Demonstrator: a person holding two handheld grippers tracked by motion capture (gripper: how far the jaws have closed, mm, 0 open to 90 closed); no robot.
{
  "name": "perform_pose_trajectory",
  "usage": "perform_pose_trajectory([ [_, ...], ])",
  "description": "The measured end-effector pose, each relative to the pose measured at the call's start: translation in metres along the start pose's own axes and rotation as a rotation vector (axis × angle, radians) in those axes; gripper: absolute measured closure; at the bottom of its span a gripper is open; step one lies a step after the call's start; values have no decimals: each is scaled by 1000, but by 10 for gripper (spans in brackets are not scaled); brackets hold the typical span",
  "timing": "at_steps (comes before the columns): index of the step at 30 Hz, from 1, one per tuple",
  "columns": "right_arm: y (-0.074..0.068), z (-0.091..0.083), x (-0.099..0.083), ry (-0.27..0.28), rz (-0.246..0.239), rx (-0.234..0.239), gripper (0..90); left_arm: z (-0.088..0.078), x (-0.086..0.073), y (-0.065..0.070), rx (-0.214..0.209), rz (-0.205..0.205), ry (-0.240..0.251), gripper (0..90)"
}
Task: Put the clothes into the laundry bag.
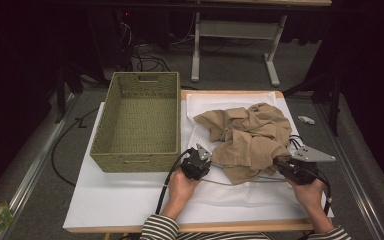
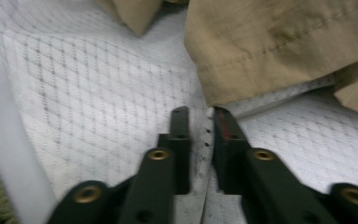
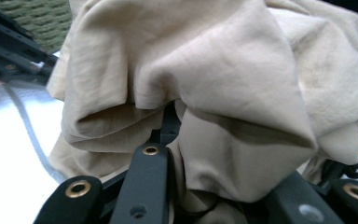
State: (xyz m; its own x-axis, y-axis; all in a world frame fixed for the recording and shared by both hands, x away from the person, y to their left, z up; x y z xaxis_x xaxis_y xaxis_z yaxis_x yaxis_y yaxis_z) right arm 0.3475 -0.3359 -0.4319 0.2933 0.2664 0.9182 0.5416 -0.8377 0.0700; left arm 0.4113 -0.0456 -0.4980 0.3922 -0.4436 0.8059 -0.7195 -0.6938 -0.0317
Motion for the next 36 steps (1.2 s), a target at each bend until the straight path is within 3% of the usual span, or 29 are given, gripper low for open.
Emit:
perform_pose_trajectory([
  [2, 0, -7, -2, 12, 5, 7, 771, 1, 2, -3, -9, -19, -11, 870],
  [6, -1, -16, -5, 32, 5, 24, 771, 4, 7, -7, -11, -39, -34, 884],
  [9, -4, -20, -8, 32, 1, 42, 771, 3, 10, -9, -19, -81, -6, 886],
  [12, -9, -19, -11, 18, 0, 67, 771, 0, 14, -9, -34, -96, 15, 887],
  [14, -19, -12, -14, -13, -44, 95, 770, -5, 21, -10, -48, -110, 45, 887],
  [16, -26, -5, -16, -42, -56, 116, 769, -14, 33, -9, -82, -131, 94, 887],
  [18, -31, 4, -19, -72, -79, 135, 766, -20, 40, -8, -93, -125, 121, 888],
  [19, -31, 4, -19, -72, -79, 135, 766, -20, 40, -8, -93, -125, 121, 887],
  [22, -36, 24, -30, -154, -96, 148, 758, -28, 46, -4, -133, -131, 157, 887],
  [25, -35, 30, -34, -175, -92, 151, 742, -27, 45, -4, -125, -117, 141, 889],
  [32, -32, 6, -30, -159, -80, 124, 505, -30, 43, -8, -134, -131, 149, 889],
  [35, -30, -6, -28, -149, -83, 113, 465, -29, 43, -9, -135, -132, 148, 889],
  [36, -30, -18, -24, -134, -82, 106, 438, -29, 43, -9, -135, -134, 148, 889],
])
Point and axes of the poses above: each handheld gripper's, and its own axes: z roughly forward along the jaws, x roughly out of its top, y roughly to its right, the point moved 3 cm from there along z, roughly forward along the jaws, and after that the axes turned 7 degrees about y, right-handed, at the moved point
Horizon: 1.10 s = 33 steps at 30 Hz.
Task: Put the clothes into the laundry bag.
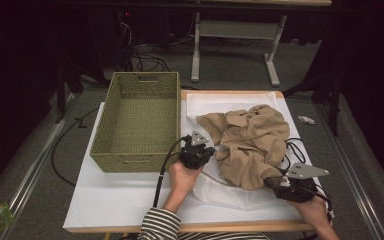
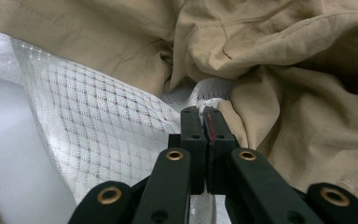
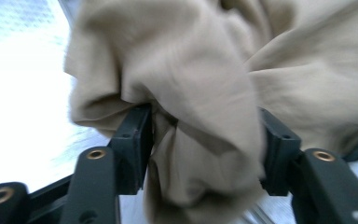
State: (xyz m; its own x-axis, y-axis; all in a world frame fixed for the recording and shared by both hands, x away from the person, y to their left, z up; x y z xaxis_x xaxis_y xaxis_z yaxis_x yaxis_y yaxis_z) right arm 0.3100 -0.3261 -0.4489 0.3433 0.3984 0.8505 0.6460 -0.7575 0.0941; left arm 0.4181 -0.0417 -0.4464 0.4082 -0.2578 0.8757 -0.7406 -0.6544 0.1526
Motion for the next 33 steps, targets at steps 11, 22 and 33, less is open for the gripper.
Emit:
perform_pose_trajectory([
  [11, -13, -11, 34, 77, -34, 69, 425, 1, 0, 0, -13, -14, 5, 889],
  [22, -34, 70, 48, -82, -68, 192, 800, -2, 3, 2, -43, -31, 20, 889],
  [33, -36, 132, 58, -97, -53, 105, 880, -18, 20, 23, -102, 19, 78, 891],
])
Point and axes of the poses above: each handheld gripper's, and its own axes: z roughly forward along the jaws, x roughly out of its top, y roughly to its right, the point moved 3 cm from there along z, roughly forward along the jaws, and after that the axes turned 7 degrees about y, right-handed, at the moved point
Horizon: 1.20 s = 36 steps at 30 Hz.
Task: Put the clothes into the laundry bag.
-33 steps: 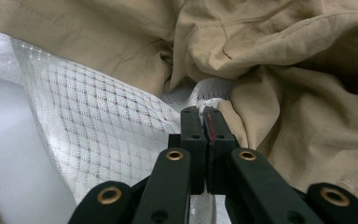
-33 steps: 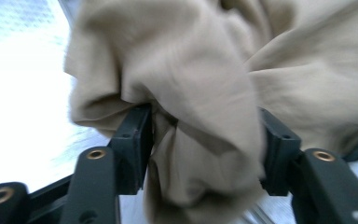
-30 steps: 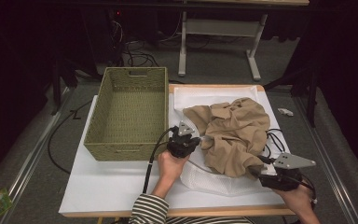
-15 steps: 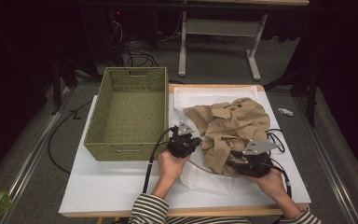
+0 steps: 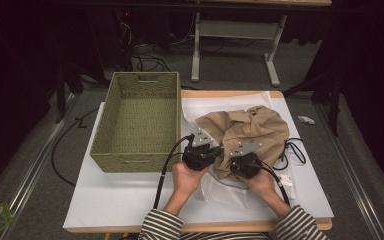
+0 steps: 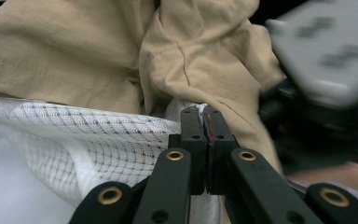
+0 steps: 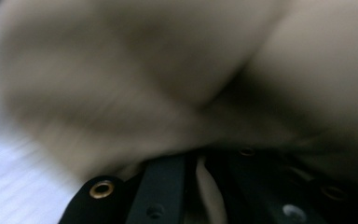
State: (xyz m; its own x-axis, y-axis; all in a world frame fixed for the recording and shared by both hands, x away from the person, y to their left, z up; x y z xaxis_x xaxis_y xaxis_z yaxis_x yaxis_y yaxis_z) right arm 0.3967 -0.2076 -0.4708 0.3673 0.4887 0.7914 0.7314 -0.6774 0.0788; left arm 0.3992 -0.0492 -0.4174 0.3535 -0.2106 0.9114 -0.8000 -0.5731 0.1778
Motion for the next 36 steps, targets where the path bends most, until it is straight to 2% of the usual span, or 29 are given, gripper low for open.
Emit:
perform_pose_trajectory([
  [1, 0, 0, 0, 0, 0, 0, 880, 0, 0, 0, 0, 0, 0, 891],
  [2, 5, 6, -1, -3, 12, -21, 877, 1, -2, -1, 3, -3, -8, 891],
  [3, 10, 13, -2, -9, 36, -26, 866, 2, -3, -2, 5, -6, -13, 891],
  [4, 10, 17, -3, -10, 37, -26, 811, 4, -6, -4, 1, -20, -13, 891],
  [6, 7, 14, -3, -10, 25, -18, 783, 4, -7, -4, 0, -26, -11, 890],
  [7, -1, 2, -1, 6, -8, -3, 720, 4, -8, -6, 5, -31, -11, 890],
  [9, -8, -18, 0, 28, -40, 4, 665, 3, -10, -7, 10, -35, -10, 887],
  [13, -11, -58, 2, 84, -77, -9, 601, 4, -13, -10, 20, -40, -11, 884],
  [14, -9, -67, 4, 105, -89, -28, 585, 4, -13, -9, 23, -34, -15, 884],
  [18, 7, -91, 15, 177, -65, -122, 493, 5, -14, -8, 26, -26, -21, 884],
  [21, 18, -95, 23, 198, -31, -171, 430, 6, -14, -8, 29, -23, -26, 884],
  [23, 37, -93, 36, 208, 3, -234, 328, 5, -14, -8, 37, -23, -29, 885],
  [24, 43, -91, 41, 205, 11, -237, 321, 5, -14, -8, 38, -20, -33, 885],
  [25, 43, -91, 41, 205, 11, -237, 321, 5, -14, -8, 38, -20, -33, 884],
  [26, 52, -83, 49, 186, 24, -234, 298, 5, -15, -8, 34, -11, -34, 885],
  [27, 52, -83, 49, 186, 24, -234, 298, 5, -15, -8, 34, -11, -34, 885],
  [28, 58, -69, 54, 135, 41, -213, 286, 6, -15, -8, 30, -9, -37, 885],
  [30, 62, -51, 54, 70, 48, -199, 297, 7, -16, -8, 27, -13, -37, 885],
  [31, 64, -42, 52, 47, 54, -188, 364, 6, -16, -8, 23, -13, -41, 885],
  [34, 65, -21, 44, -34, 32, -162, 629, 6, -16, -9, 22, -21, -42, 886],
  [36, 66, -17, 38, -58, 32, -127, 806, 6, -16, -10, 22, -21, -48, 887],
])
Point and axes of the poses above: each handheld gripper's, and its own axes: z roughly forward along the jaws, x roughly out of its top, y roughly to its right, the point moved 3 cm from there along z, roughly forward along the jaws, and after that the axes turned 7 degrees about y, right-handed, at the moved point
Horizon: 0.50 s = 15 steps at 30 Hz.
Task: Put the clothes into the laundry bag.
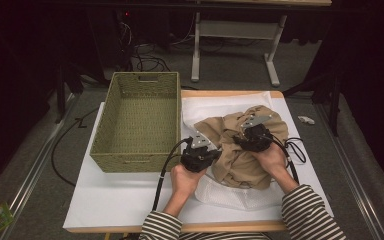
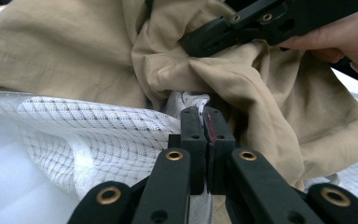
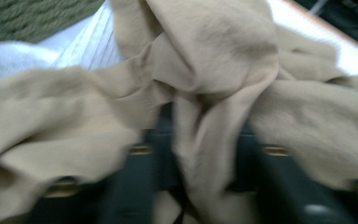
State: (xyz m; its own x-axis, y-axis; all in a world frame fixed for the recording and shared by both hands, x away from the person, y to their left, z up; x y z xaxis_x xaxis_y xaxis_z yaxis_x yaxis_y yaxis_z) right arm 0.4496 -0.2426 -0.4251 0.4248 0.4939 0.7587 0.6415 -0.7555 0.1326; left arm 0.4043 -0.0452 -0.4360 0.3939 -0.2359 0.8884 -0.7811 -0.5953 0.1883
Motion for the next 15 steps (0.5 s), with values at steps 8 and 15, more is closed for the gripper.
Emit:
perform_pose_trajectory([
  [8, -1, -52, -2, 122, -8, 68, 890, 1, 2, -3, 11, -27, 12, 887],
  [15, -27, -95, -29, 171, -61, 139, 890, 1, 2, -6, 19, -48, 19, 887],
])
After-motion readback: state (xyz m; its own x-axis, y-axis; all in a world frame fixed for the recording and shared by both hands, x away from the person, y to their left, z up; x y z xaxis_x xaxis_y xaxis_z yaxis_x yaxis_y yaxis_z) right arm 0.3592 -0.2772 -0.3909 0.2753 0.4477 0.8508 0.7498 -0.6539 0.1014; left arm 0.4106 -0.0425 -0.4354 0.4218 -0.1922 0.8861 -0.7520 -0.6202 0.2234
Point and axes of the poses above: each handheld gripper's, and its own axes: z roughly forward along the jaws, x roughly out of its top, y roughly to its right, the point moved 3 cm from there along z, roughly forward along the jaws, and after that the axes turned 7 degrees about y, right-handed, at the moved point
